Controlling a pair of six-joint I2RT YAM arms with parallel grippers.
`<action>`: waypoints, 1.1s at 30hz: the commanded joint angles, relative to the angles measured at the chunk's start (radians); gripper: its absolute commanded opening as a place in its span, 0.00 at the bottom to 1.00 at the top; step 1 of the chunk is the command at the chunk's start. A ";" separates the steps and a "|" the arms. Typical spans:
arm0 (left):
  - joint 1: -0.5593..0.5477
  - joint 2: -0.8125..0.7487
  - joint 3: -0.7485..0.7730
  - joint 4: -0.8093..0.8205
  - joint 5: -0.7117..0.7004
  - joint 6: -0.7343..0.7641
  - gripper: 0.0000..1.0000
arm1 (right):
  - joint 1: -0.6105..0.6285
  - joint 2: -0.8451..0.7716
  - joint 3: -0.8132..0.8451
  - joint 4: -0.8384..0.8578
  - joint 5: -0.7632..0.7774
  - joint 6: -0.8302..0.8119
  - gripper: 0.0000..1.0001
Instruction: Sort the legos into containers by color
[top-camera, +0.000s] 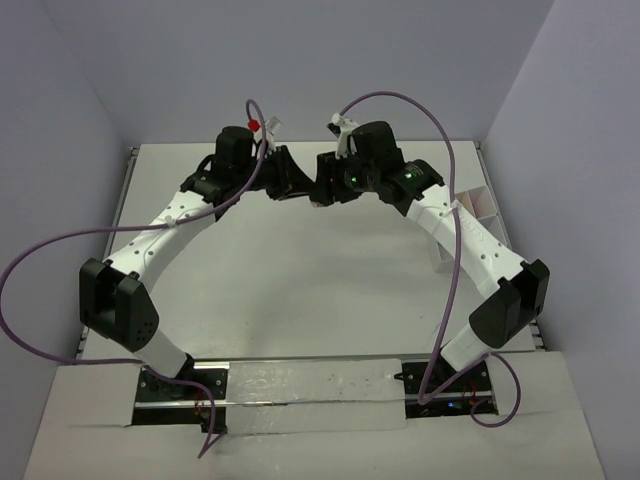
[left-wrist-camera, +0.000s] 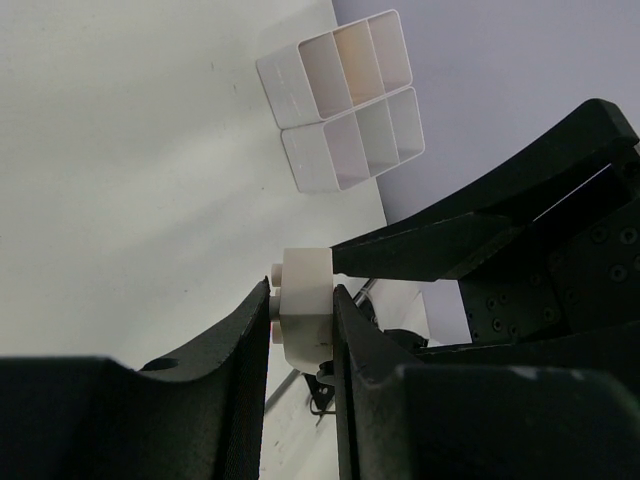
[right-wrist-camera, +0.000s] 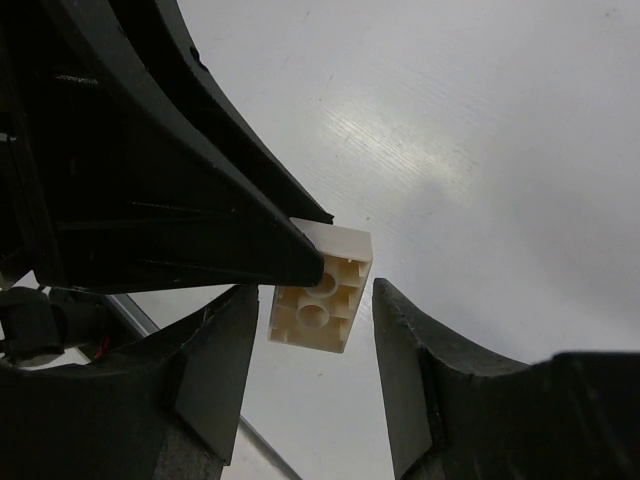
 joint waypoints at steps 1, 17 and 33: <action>-0.003 -0.009 0.018 0.047 0.045 -0.024 0.00 | 0.015 0.043 0.072 0.008 0.015 -0.017 0.56; -0.007 -0.013 -0.010 0.078 0.077 -0.039 0.02 | 0.017 0.049 0.069 0.007 0.031 -0.032 0.36; -0.005 -0.024 -0.035 0.093 0.082 -0.043 0.00 | 0.017 0.020 0.090 0.007 0.039 -0.037 0.52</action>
